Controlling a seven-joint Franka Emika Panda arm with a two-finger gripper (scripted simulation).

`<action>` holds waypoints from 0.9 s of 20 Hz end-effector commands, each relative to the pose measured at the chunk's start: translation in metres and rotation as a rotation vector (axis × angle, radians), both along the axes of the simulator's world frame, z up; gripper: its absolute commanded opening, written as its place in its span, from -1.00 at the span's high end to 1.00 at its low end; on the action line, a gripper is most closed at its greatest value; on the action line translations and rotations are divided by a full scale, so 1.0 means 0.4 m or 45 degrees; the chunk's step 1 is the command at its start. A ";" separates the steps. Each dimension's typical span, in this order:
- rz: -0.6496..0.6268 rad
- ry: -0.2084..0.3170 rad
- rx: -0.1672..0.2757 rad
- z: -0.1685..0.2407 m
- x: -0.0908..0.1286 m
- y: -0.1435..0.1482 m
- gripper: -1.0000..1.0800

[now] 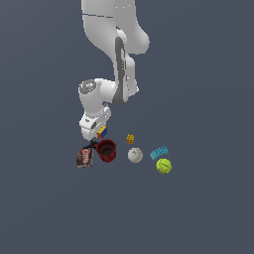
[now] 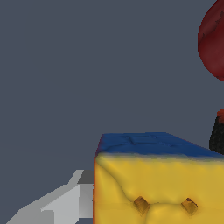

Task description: Pick up a designated object from a clutter of objects.

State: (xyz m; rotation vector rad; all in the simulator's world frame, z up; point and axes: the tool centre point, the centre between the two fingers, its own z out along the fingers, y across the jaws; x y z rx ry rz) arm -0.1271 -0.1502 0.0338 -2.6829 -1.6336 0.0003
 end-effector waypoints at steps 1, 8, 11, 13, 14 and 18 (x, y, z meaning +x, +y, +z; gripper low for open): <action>0.000 -0.001 0.000 0.001 0.001 0.000 1.00; 0.000 -0.001 0.000 0.001 0.001 0.000 1.00; 0.000 0.000 0.000 0.002 0.001 0.000 1.00; 0.000 0.000 0.000 0.009 0.004 0.000 1.00; 0.000 0.000 0.000 0.013 0.006 0.000 1.00; 0.000 0.000 0.000 0.043 0.019 -0.001 1.00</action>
